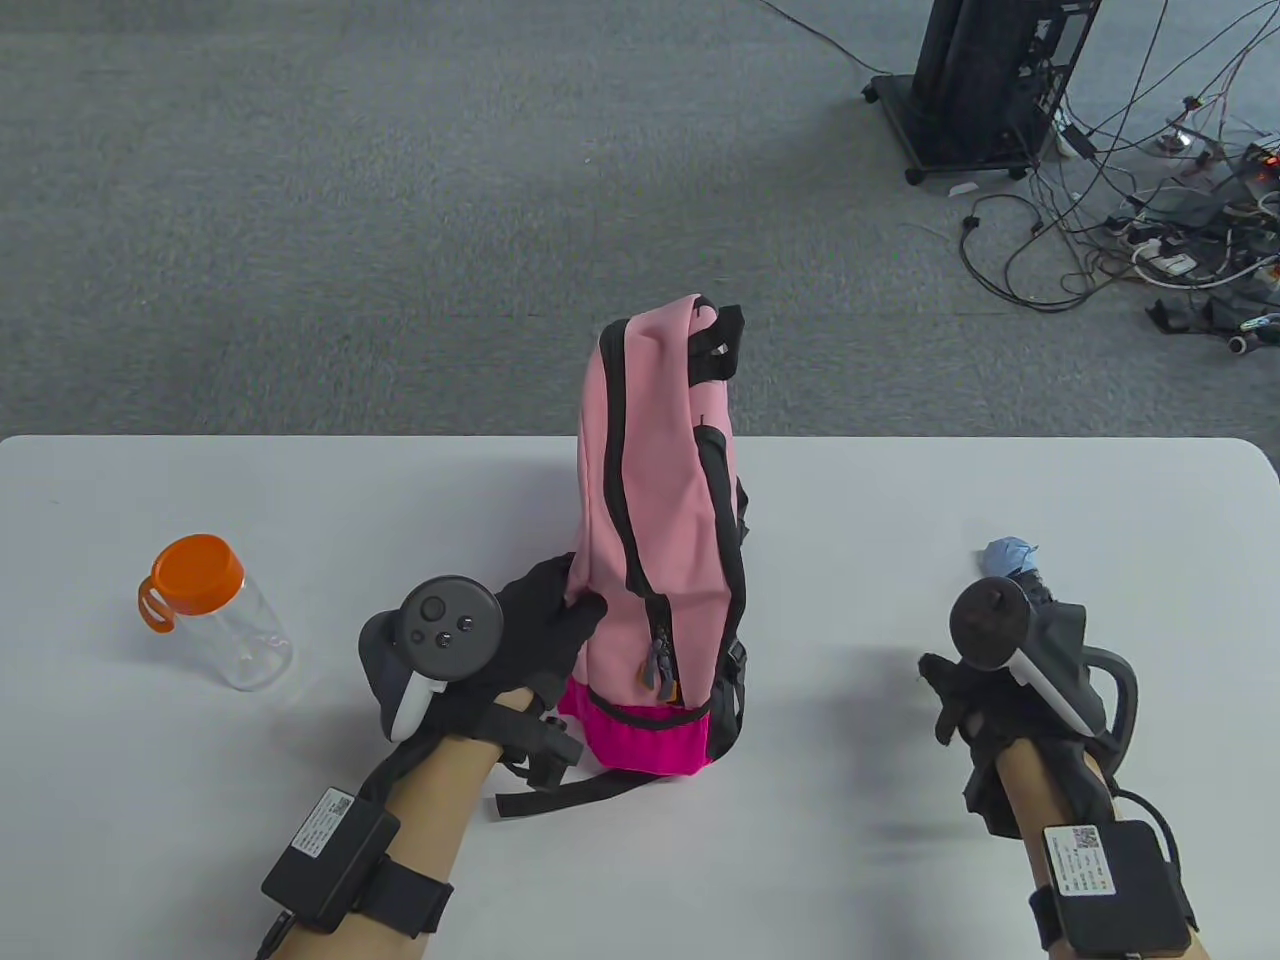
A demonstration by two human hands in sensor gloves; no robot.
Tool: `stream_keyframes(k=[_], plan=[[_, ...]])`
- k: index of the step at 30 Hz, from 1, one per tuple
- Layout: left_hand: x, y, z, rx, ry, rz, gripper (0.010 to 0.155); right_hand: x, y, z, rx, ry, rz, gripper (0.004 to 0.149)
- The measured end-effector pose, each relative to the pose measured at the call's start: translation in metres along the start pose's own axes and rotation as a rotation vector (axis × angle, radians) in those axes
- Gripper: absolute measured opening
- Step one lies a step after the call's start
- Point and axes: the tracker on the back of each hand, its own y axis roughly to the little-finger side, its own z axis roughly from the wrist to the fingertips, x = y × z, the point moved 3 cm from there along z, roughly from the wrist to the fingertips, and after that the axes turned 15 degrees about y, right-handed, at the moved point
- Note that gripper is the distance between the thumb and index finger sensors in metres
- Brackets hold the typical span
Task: Pack school bag
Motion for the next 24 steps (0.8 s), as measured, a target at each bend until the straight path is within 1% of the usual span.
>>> stream_keyframes(k=[1,2,5,6,8,12,14,15,16,17,18,19,20,21,22,24], plan=[[0.000,0.001,0.000,-0.003,-0.001,0.004,0.053,-0.009,0.008,0.001,-0.009,0.004,0.030,0.077],[0.000,0.001,0.001,-0.003,0.005,-0.007,0.052,-0.021,0.023,0.002,-0.075,0.003,0.033,0.078],[0.000,0.004,0.002,-0.005,0.013,-0.034,0.048,-0.043,0.049,0.003,-0.158,-0.012,-0.019,0.084],[0.001,0.004,0.003,-0.004,0.011,-0.035,0.048,-0.052,0.061,0.003,-0.211,-0.032,-0.058,0.087],[0.001,0.004,0.002,-0.002,0.010,-0.037,0.048,-0.062,0.078,0.001,-0.313,-0.050,-0.124,0.098],[0.002,0.004,0.002,0.006,0.007,-0.048,0.048,-0.079,0.104,-0.003,-0.421,-0.017,-0.170,0.100],[0.001,0.004,0.001,0.006,0.008,-0.045,0.048,-0.091,0.114,-0.006,-0.457,-0.075,-0.173,0.099],[0.001,0.004,0.002,0.003,0.016,-0.037,0.048,-0.101,0.118,-0.009,-0.483,-0.131,-0.154,0.098],[0.000,0.004,0.002,0.003,0.022,-0.035,0.048,-0.105,0.120,-0.010,-0.494,-0.150,-0.144,0.096],[0.000,0.004,0.003,0.002,0.026,-0.036,0.048,-0.104,0.118,-0.010,-0.492,-0.127,-0.132,0.093],[0.000,0.004,0.003,0.001,0.029,-0.036,0.048,-0.099,0.115,-0.009,-0.470,-0.026,-0.171,0.090],[0.000,0.004,0.003,0.000,0.030,-0.034,0.048,-0.096,0.112,-0.007,-0.435,0.013,-0.219,0.086],[0.000,0.004,0.003,0.000,0.030,-0.032,0.048,-0.094,0.108,-0.006,-0.393,0.018,-0.277,0.083],[0.000,0.004,0.003,0.000,0.030,-0.031,0.048,-0.094,0.106,-0.005,-0.366,0.008,-0.277,0.083],[0.000,0.004,0.003,-0.001,0.028,-0.033,0.048,-0.092,0.104,-0.006,-0.370,0.016,-0.276,0.082],[0.001,0.005,0.003,-0.003,0.026,-0.035,0.048,-0.088,0.103,-0.007,-0.383,0.039,-0.218,0.081]])
